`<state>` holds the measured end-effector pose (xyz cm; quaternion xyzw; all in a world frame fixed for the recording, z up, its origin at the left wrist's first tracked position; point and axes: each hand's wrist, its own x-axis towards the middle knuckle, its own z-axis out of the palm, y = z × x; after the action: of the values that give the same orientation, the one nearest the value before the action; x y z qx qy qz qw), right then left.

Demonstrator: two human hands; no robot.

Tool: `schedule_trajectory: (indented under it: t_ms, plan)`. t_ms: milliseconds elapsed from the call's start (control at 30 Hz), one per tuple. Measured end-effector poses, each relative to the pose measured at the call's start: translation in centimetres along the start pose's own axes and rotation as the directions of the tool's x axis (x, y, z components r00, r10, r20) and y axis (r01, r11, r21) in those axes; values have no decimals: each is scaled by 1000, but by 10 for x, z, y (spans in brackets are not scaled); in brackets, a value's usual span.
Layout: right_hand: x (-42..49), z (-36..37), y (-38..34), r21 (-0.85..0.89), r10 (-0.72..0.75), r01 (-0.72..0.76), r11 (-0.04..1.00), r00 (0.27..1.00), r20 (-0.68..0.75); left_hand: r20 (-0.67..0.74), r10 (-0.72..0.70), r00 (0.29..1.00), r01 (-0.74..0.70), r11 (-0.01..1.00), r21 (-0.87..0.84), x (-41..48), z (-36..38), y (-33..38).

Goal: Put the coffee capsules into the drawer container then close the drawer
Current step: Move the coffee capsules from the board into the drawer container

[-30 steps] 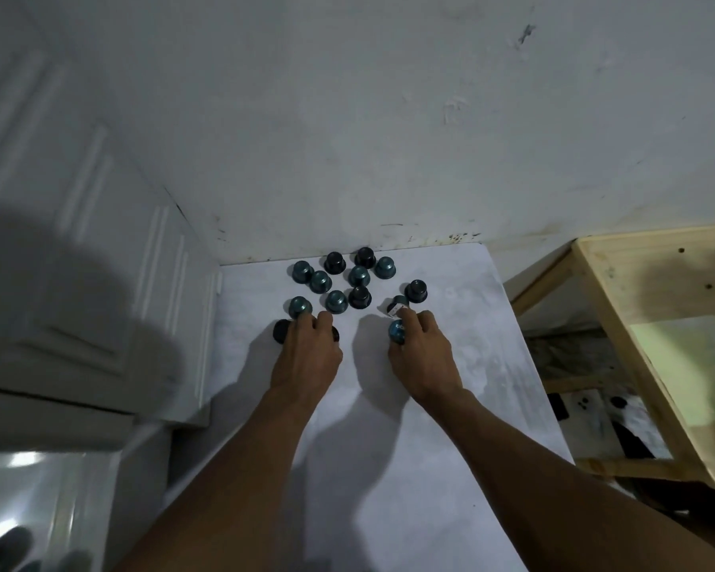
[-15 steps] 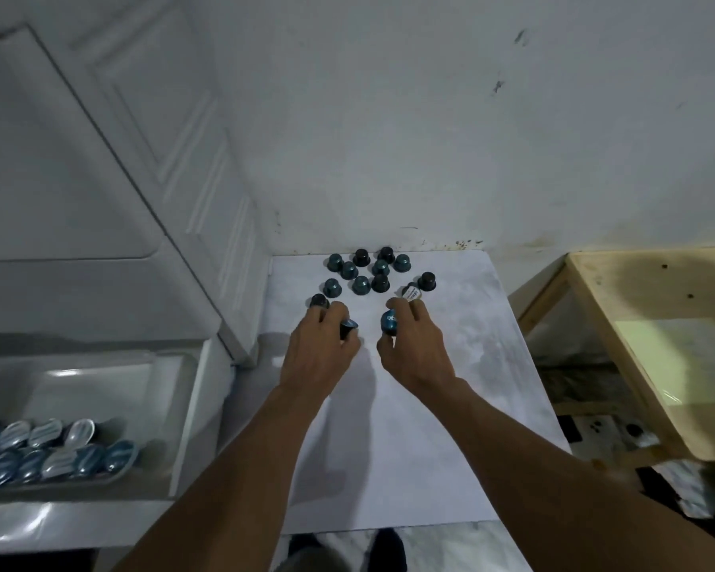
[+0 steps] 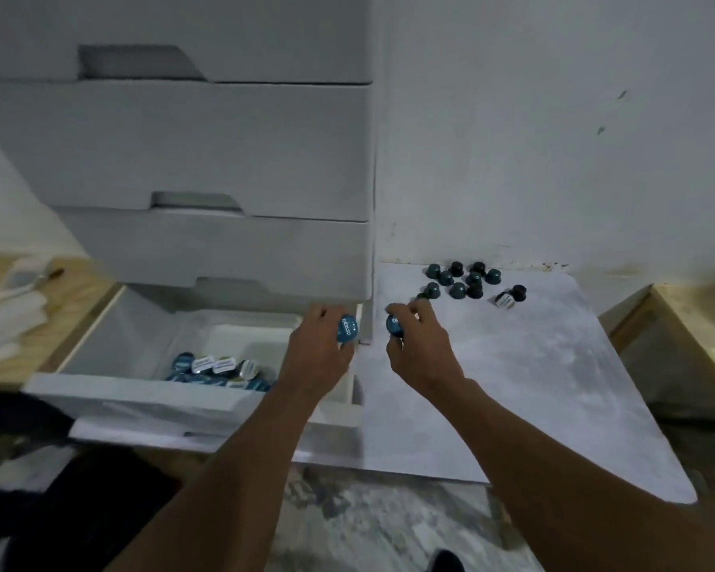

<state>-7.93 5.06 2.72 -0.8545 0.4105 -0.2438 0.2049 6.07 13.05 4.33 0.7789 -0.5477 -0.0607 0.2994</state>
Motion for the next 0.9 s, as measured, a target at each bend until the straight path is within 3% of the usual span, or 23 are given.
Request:
schedule_trajectory:
  t_ms: [367, 600, 900]
  plan:
    - [8, 84, -109, 54, -109, 102, 993, 984, 144, 11, -157, 988, 156, 986, 58, -23, -73, -107]
    - [58, 136, -116, 49, -123, 113, 992, 945, 302, 80, -204, 976, 194, 974, 115, 13, -78, -160]
    - [95, 167, -99, -63, 10, 19, 998, 904, 428, 288, -172, 942, 116, 973, 200, 56, -56, -193]
